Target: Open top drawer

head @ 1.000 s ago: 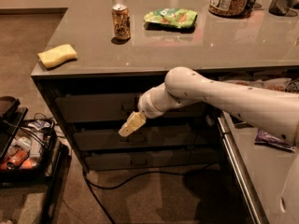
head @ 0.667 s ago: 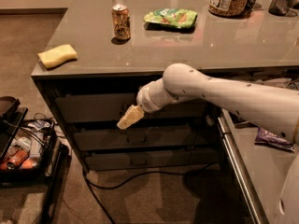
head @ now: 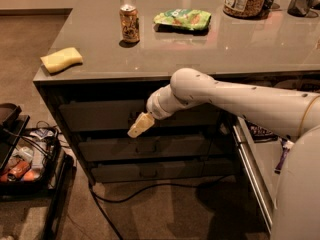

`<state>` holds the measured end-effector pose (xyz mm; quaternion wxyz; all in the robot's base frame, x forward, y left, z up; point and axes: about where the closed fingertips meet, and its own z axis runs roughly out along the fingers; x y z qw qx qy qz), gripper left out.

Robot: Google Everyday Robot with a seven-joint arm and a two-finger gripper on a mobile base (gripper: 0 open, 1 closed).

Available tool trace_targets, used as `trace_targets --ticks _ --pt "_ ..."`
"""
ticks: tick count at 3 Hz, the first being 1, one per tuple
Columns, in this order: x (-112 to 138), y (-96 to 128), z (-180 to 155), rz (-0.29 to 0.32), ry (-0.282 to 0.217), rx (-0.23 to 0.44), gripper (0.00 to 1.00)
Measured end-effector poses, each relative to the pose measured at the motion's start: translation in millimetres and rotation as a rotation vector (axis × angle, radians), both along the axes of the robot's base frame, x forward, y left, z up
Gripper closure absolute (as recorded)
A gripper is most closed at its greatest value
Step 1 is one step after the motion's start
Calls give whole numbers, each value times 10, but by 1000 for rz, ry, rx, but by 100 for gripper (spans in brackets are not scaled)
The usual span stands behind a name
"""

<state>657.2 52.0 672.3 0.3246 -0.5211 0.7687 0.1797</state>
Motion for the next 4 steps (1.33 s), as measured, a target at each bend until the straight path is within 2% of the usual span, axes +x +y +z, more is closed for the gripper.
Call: trace_targets --ticks 1,2,3,4 --pt "1 2 -2 0 0 0 0" --pt "207 -26 -200 -35 50 -30 0" --pt "221 -35 -211 -40 52 -31 0" --pt "219 -33 -212 -39 52 -31 18"
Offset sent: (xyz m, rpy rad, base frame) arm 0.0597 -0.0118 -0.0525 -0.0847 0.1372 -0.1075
